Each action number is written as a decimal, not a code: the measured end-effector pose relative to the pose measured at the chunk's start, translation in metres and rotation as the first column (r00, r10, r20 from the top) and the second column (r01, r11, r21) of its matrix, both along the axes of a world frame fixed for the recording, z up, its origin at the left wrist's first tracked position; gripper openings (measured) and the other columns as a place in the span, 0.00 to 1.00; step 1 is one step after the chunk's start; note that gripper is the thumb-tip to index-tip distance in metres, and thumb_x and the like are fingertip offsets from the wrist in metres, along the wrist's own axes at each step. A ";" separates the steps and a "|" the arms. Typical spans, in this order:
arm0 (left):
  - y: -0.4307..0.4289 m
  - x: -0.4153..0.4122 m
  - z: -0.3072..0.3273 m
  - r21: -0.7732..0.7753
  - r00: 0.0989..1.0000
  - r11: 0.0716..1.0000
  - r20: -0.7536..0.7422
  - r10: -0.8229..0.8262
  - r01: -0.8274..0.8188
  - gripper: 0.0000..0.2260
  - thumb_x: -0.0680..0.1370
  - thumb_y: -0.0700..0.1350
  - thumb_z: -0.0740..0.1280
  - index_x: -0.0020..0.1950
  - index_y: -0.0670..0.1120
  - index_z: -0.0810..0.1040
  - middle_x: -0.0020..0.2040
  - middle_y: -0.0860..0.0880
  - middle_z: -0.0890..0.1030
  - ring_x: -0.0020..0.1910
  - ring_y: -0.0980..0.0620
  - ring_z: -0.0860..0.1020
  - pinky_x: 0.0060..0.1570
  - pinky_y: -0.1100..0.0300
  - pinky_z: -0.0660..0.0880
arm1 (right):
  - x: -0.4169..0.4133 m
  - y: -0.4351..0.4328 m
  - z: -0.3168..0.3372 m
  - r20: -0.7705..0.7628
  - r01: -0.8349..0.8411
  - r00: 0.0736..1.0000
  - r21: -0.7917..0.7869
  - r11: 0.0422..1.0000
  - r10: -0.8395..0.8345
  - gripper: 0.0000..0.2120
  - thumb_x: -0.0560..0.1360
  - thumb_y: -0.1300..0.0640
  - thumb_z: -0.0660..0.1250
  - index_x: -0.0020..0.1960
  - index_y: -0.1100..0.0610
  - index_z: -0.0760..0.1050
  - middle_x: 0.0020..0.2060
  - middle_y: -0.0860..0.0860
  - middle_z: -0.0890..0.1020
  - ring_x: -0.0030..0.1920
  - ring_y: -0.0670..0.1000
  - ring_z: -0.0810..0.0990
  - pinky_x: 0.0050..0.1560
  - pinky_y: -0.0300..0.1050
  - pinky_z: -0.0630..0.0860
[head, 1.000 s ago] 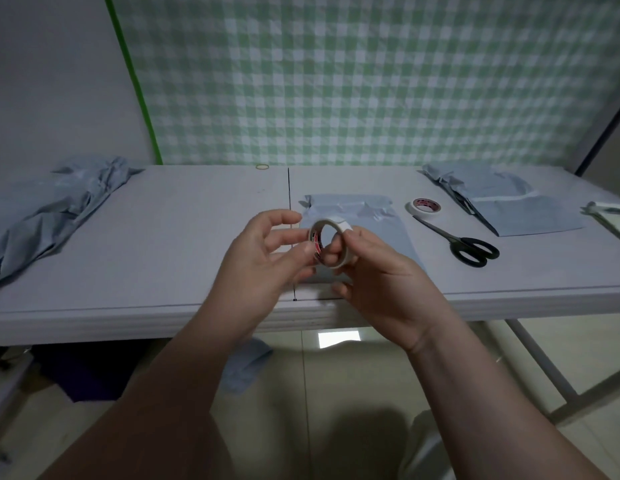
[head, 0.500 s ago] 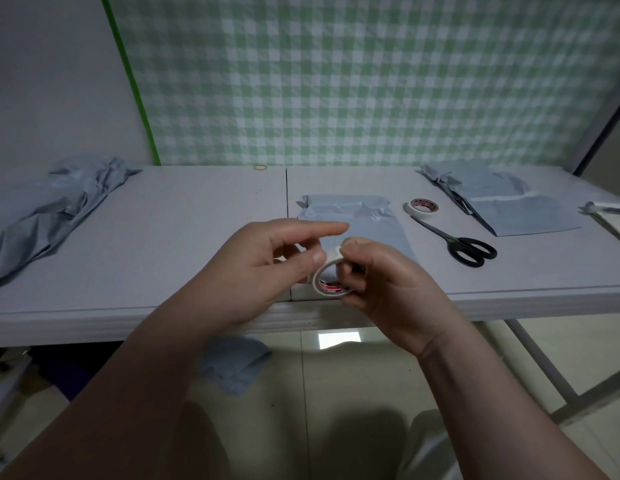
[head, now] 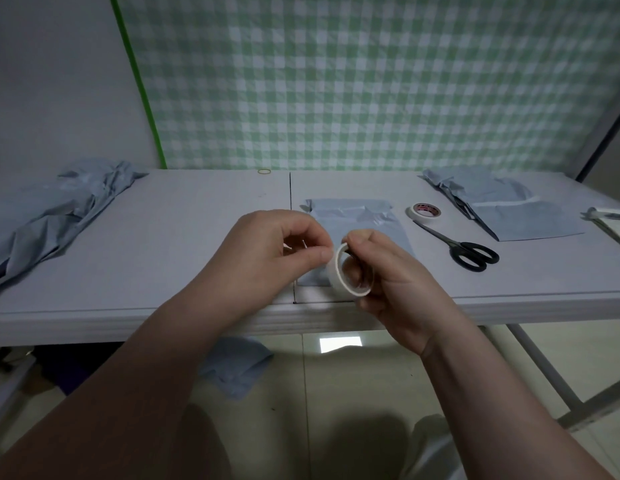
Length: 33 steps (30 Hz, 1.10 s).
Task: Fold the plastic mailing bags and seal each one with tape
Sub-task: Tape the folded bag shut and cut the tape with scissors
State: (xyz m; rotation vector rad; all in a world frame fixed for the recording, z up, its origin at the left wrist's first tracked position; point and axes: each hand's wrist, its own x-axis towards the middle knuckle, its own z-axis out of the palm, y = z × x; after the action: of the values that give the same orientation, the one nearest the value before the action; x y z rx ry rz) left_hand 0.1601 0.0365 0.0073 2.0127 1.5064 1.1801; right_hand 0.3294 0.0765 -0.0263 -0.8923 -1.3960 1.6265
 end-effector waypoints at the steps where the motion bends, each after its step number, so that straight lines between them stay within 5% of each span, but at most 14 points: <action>1: 0.003 0.001 -0.002 -0.034 0.997 0.999 0.064 0.039 -0.037 0.05 0.73 0.41 0.72 0.39 0.51 0.81 0.38 0.52 0.82 0.38 0.58 0.80 0.42 0.67 0.76 | 0.000 0.001 -0.001 0.011 0.014 1.000 0.032 0.999 -0.014 0.05 0.76 0.50 0.65 0.43 0.48 0.70 0.34 0.47 0.73 0.29 0.43 0.67 0.26 0.34 0.63; 5: 0.018 0.006 -0.006 -0.282 0.847 0.959 0.506 0.162 -0.015 0.05 0.76 0.36 0.68 0.40 0.43 0.79 0.33 0.48 0.80 0.32 0.54 0.78 0.40 0.64 0.80 | -0.004 0.006 -0.001 0.090 0.006 0.996 0.261 0.965 -0.031 0.08 0.73 0.48 0.69 0.48 0.48 0.73 0.50 0.43 0.79 0.40 0.43 0.74 0.37 0.38 0.70; 8: 0.029 0.008 -0.005 -0.345 0.741 0.939 0.626 0.243 -0.016 0.06 0.78 0.37 0.66 0.40 0.41 0.79 0.33 0.48 0.78 0.29 0.57 0.77 0.39 0.62 0.81 | -0.006 0.015 0.002 0.168 0.017 0.982 0.376 0.926 -0.086 0.09 0.72 0.49 0.68 0.48 0.53 0.77 0.56 0.40 0.78 0.46 0.42 0.75 0.46 0.42 0.74; 11: 0.041 0.009 -0.002 -0.358 0.757 0.930 0.584 0.293 -0.084 0.06 0.78 0.38 0.66 0.40 0.42 0.78 0.33 0.48 0.77 0.29 0.57 0.76 0.35 0.64 0.79 | -0.009 0.027 0.008 0.180 0.045 0.976 0.373 0.927 -0.120 0.13 0.76 0.54 0.67 0.46 0.65 0.77 0.56 0.50 0.80 0.49 0.43 0.77 0.52 0.48 0.75; 15: 0.057 0.009 0.005 -0.344 0.806 0.915 0.470 0.361 -0.209 0.07 0.77 0.37 0.66 0.39 0.45 0.77 0.34 0.49 0.78 0.31 0.57 0.76 0.30 0.67 0.73 | -0.014 0.045 0.029 0.155 0.033 0.984 0.296 0.954 -0.083 0.25 0.68 0.50 0.71 0.46 0.74 0.74 0.39 0.60 0.75 0.41 0.52 0.72 0.47 0.47 0.71; 18: 0.068 0.003 0.007 -0.369 0.733 0.893 0.528 0.429 -0.257 0.08 0.77 0.36 0.65 0.38 0.44 0.76 0.34 0.48 0.78 0.32 0.56 0.76 0.31 0.65 0.72 | -0.015 0.062 0.040 0.320 0.049 0.933 0.339 0.940 -0.164 0.24 0.62 0.48 0.72 0.33 0.69 0.70 0.32 0.57 0.67 0.35 0.53 0.65 0.40 0.48 0.64; 21: 0.077 -0.002 0.002 -0.433 0.668 0.871 0.579 0.467 -0.233 0.07 0.77 0.35 0.64 0.39 0.42 0.75 0.35 0.47 0.77 0.31 0.55 0.75 0.29 0.65 0.75 | -0.016 0.074 0.042 0.442 0.108 0.846 0.404 0.909 -0.297 0.18 0.66 0.49 0.74 0.32 0.60 0.71 0.30 0.55 0.68 0.33 0.51 0.66 0.35 0.46 0.64; 26: 0.088 -0.007 -0.010 -0.570 0.590 0.820 0.642 0.489 -0.060 0.05 0.79 0.36 0.62 0.43 0.40 0.73 0.39 0.44 0.77 0.33 0.51 0.80 0.31 0.60 0.79 | -0.020 0.090 0.027 0.357 0.134 0.916 0.159 0.978 -0.184 0.14 0.74 0.49 0.68 0.46 0.61 0.78 0.42 0.53 0.79 0.43 0.53 0.80 0.49 0.50 0.80; 33: 0.098 0.001 -0.033 -0.653 0.620 0.757 0.606 0.498 0.030 0.06 0.81 0.38 0.59 0.45 0.41 0.71 0.42 0.42 0.78 0.40 0.46 0.80 0.44 0.52 0.79 | -0.027 0.102 0.008 0.192 0.172 0.964 0.070 0.983 -0.183 0.04 0.72 0.60 0.69 0.41 0.58 0.73 0.36 0.55 0.75 0.38 0.50 0.75 0.36 0.42 0.79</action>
State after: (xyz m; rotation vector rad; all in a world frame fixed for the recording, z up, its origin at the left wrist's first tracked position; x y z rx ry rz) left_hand 0.1606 0.1349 -0.0259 0.6997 1.4405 1.1895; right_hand 0.3022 0.1783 -0.0183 -1.1397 -1.4408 1.3901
